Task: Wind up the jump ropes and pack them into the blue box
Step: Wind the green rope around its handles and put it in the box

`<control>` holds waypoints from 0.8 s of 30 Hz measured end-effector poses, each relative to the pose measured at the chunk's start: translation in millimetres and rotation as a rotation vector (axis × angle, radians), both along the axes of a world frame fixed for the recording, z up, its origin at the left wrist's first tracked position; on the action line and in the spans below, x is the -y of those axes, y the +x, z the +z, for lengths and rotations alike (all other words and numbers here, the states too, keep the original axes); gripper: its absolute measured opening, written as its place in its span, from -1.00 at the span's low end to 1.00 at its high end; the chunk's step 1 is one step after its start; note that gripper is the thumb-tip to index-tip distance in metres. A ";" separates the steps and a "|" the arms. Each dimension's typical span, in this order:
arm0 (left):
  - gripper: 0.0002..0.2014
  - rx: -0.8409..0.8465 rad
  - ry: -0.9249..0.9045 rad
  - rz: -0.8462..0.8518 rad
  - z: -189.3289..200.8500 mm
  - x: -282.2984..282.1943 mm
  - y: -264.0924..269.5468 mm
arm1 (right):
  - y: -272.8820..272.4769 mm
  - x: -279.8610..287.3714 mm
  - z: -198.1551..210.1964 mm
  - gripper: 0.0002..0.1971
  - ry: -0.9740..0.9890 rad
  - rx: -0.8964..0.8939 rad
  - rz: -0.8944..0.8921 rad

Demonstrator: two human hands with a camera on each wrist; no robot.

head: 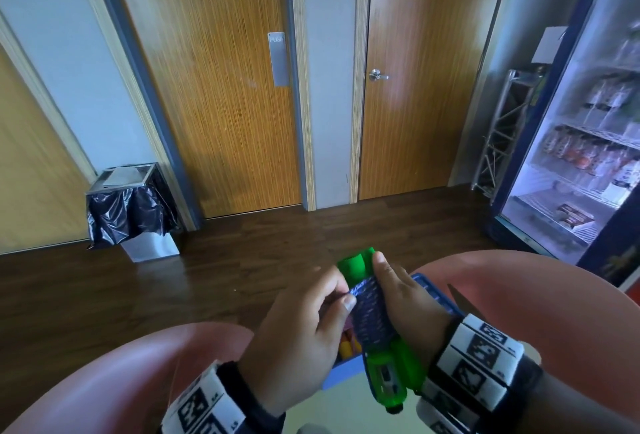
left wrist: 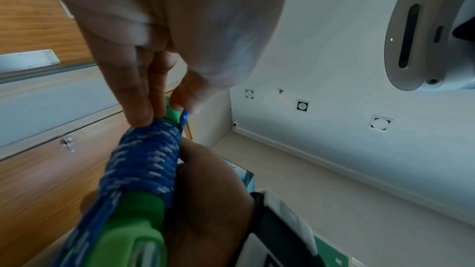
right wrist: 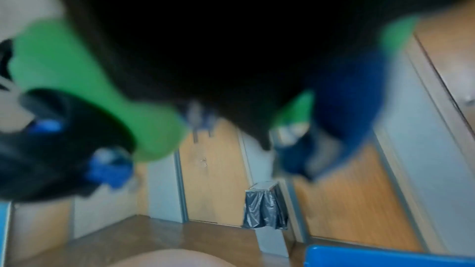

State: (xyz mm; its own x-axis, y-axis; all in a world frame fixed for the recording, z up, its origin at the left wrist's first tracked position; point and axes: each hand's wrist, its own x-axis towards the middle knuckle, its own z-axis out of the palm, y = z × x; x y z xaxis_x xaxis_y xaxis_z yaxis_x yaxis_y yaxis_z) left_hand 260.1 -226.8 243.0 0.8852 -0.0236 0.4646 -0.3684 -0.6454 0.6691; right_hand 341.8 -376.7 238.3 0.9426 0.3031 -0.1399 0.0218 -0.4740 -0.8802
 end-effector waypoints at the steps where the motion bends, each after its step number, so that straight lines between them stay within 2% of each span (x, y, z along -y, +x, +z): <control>1: -0.85 0.000 -0.023 -0.010 -0.6 -0.3 -0.2 | 0.0 0.2 -1.2 -0.45 0.034 -0.039 0.005; 6: -0.83 -0.005 -0.144 -0.052 -1.5 -5.7 2.0 | -5.2 -3.9 -11.0 -0.38 0.205 -0.183 -0.098; 9: -0.80 -0.003 -0.198 -0.050 -4.4 -10.1 3.6 | -12.1 -6.8 -13.0 -0.40 0.378 -0.298 -0.170; 11: -0.76 -0.070 -0.294 -0.087 -5.8 -11.7 3.5 | -17.8 -7.7 -12.2 -0.39 0.519 -0.404 -0.157; 14: -0.72 -0.216 -0.515 -0.168 -1.0 -9.8 2.9 | -23.8 -7.1 -14.0 -0.38 0.737 -0.511 -0.026; 17: -0.75 -0.181 -0.414 -0.064 1.3 -4.8 7.5 | -24.1 -10.6 -14.6 -0.44 0.783 -0.502 0.003; 19: -0.77 -0.116 -0.293 0.042 -2.4 -2.2 12.3 | -21.7 -14.7 -13.8 -0.37 0.716 -0.440 -0.072; 21: -0.75 -0.060 -0.244 0.097 -4.4 3.5 15.0 | -18.9 -15.4 -10.7 -0.44 0.615 -0.349 -0.120; 23: -0.73 -0.020 -0.221 0.127 -1.7 11.6 14.3 | -18.5 -11.0 -6.5 -0.52 0.610 -0.368 -0.094; 24: -0.73 -0.015 -0.229 0.124 0.7 14.4 14.5 | -19.0 -7.7 -4.7 -0.48 0.647 -0.405 -0.065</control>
